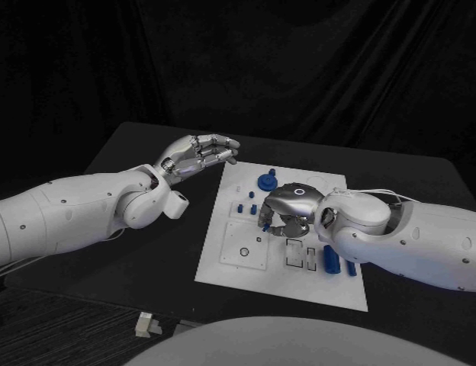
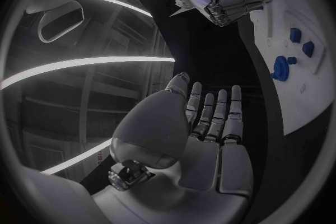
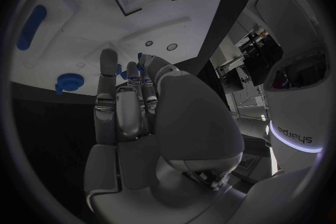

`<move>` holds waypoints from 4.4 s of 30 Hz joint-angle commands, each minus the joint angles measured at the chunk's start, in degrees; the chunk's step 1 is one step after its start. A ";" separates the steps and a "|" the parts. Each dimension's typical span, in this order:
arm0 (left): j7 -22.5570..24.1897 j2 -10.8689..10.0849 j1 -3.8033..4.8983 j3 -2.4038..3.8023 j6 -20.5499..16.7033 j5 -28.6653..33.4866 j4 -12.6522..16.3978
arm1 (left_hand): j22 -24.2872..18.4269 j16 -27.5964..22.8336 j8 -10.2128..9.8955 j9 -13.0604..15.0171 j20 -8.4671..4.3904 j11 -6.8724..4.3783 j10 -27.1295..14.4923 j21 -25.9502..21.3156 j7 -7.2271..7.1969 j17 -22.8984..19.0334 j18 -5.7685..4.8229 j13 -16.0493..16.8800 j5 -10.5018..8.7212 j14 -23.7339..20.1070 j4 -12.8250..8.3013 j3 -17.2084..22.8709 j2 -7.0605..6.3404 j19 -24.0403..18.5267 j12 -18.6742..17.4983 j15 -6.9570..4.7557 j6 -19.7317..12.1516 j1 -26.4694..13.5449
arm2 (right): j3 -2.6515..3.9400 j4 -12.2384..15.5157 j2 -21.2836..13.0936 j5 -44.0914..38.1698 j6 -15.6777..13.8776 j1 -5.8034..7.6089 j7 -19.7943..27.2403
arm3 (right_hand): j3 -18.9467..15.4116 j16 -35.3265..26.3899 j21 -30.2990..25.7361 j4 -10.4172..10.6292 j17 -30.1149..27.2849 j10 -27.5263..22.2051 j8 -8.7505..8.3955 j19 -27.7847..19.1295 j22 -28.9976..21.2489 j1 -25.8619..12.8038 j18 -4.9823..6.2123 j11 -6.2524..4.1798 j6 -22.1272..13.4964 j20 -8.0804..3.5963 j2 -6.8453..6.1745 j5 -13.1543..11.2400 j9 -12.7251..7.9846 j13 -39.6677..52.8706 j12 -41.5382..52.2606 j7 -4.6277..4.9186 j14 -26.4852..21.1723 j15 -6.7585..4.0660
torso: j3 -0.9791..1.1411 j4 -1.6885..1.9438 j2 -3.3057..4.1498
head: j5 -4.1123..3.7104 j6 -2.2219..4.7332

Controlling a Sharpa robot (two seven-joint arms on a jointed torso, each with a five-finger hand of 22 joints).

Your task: Assemble the parts on the task board

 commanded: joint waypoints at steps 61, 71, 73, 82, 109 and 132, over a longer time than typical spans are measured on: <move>3.30 0.78 -0.21 0.07 1.32 -0.15 -0.37 | -1.43 -0.72 0.42 -0.05 1.58 0.30 -0.85 0.12 -0.11 0.42 -0.17 -0.98 0.11 1.39 -0.12 0.43 0.09 0.82 -0.15 0.89 -0.31 1.10 | 0.03 -2.35 3.80 -0.58 4.48 -2.20 -1.88 | -0.13 0.56 0.65 -0.45 0.17 -0.53 -0.78 0.15 1.44 0.25 0.18 0.73 -1.67 -0.05 -0.40 0.15 -0.55 -0.08 -0.90 0.42 1.59 -0.02 | 0.03 -0.24 -0.13 | 0.69 0.00; 3.05 0.89 -0.28 0.07 1.59 -0.15 -0.49 | -1.69 -0.75 0.51 -0.01 1.94 0.31 -0.82 0.22 -0.05 0.52 0.02 -1.18 0.17 1.95 -0.31 0.63 0.22 1.37 -0.10 1.11 -0.30 1.33 | 0.02 -2.16 3.62 -2.85 5.31 -2.35 -1.97 | -0.84 0.06 0.47 0.19 -0.48 -4.21 -0.90 -0.78 1.23 -1.18 0.03 1.49 -6.16 0.51 -1.07 -2.92 -1.76 0.01 -1.67 0.92 0.84 0.72 | 0.03 -0.22 -0.11 | 0.79 0.00; 3.00 0.88 -0.30 0.07 1.63 -0.15 -0.51 | -1.72 -0.75 0.52 -0.01 1.98 0.31 -0.81 0.23 -0.05 0.53 0.04 -1.20 0.16 2.02 -0.33 0.64 0.22 1.43 -0.09 1.14 -0.31 1.35 | 0.02 -2.14 3.52 -2.96 5.21 -2.37 -2.06 | -1.22 0.24 0.28 0.49 -0.32 -6.86 -0.87 -1.03 1.14 -1.86 0.22 1.67 -8.46 0.52 -1.71 -3.11 -2.28 -0.03 -2.20 -0.21 0.67 0.41 | 0.03 -0.26 -0.12 | 0.83 0.00; 2.84 0.90 -0.36 0.07 1.71 -0.15 -0.69 | -1.82 -0.79 0.52 -0.01 2.14 0.28 -0.81 0.27 0.02 0.56 0.14 -1.29 0.29 2.24 -0.46 0.70 0.18 1.71 -0.08 1.19 -0.36 1.45 | 0.02 -1.95 2.90 -4.96 1.73 -2.45 -2.95 | -5.71 0.38 -1.53 1.37 -0.59 -17.53 -0.76 -1.39 0.20 -3.35 0.45 2.30 -17.26 0.88 -1.66 -8.75 -3.88 1.52 -0.76 -3.42 -0.32 0.20 | 0.06 -0.20 -0.15 | 0.58 0.00; 2.75 -0.31 -0.40 0.07 0.92 -0.15 -0.02 | -2.18 -1.03 0.53 -0.05 2.50 0.46 -0.70 0.27 0.14 0.62 0.45 -1.55 1.21 2.68 -1.05 1.14 0.30 2.28 -0.01 1.31 -0.43 1.88 | 0.13 6.86 -14.12 3.80 -0.02 8.01 -7.87 | -12.81 3.84 -3.01 9.37 2.56 -24.82 -0.57 2.05 -1.69 -4.66 0.48 3.91 -16.00 2.02 -1.73 -13.95 -4.00 0.65 3.52 -3.57 1.64 1.56 | 0.11 -0.30 0.03 | -0.95 0.00; 2.45 -0.61 -0.53 0.06 1.43 -0.15 0.12 | -2.36 -1.17 0.49 -0.10 2.64 0.50 -0.73 0.23 0.15 0.62 0.56 -1.69 1.66 2.80 -1.38 1.53 0.55 2.39 -0.04 1.41 -0.49 2.11 | 0.01 3.47 -14.66 4.43 1.30 3.97 -6.55 | -13.64 4.41 -2.93 13.63 3.01 -21.25 -0.38 2.88 -3.00 -0.29 0.32 3.50 -16.52 2.46 -2.35 -16.21 -4.04 -1.73 5.38 -2.13 2.00 2.32 | 0.05 -0.23 -0.03 | -0.64 0.00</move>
